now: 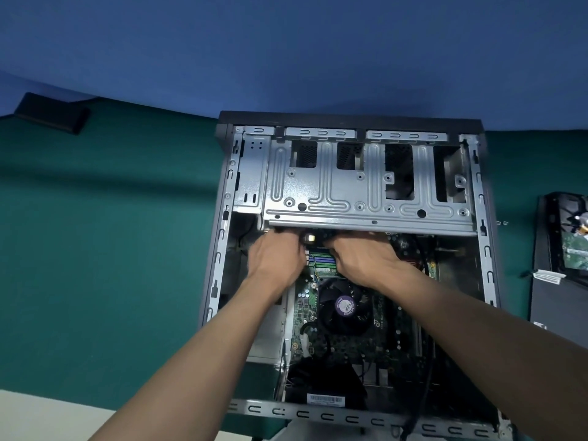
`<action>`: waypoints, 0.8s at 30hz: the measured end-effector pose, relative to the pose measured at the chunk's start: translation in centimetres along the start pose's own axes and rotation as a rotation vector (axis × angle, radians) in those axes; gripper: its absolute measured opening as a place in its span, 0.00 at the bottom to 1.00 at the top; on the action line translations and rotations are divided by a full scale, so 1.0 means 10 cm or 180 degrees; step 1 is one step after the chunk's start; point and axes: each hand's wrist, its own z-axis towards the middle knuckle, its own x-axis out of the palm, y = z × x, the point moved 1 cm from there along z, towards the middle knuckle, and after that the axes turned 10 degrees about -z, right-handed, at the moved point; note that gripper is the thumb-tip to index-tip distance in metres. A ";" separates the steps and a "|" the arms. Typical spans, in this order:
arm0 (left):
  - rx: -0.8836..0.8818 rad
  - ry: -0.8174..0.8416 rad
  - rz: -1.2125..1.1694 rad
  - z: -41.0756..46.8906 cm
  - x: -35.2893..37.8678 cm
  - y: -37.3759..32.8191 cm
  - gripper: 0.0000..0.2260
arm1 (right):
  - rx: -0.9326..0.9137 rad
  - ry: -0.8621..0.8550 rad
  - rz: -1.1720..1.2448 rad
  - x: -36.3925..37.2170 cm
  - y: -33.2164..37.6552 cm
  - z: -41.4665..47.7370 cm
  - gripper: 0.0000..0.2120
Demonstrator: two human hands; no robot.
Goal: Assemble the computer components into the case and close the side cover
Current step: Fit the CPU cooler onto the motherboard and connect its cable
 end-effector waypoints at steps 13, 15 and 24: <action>0.0873 0.0870 0.0313 0.28 -0.06 -0.07 0.10 | -0.0058 0.0023 -0.0091 -0.07 0.02 -0.01 0.09; 0.0933 0.0708 0.0326 0.28 -0.04 -0.09 0.07 | -0.0063 0.0018 -0.0083 -0.06 0.01 -0.01 0.09; 0.0847 0.0624 0.0455 0.24 0.07 -0.02 0.11 | 0.0285 -0.0173 -0.0263 -0.06 -0.39 -0.34 0.12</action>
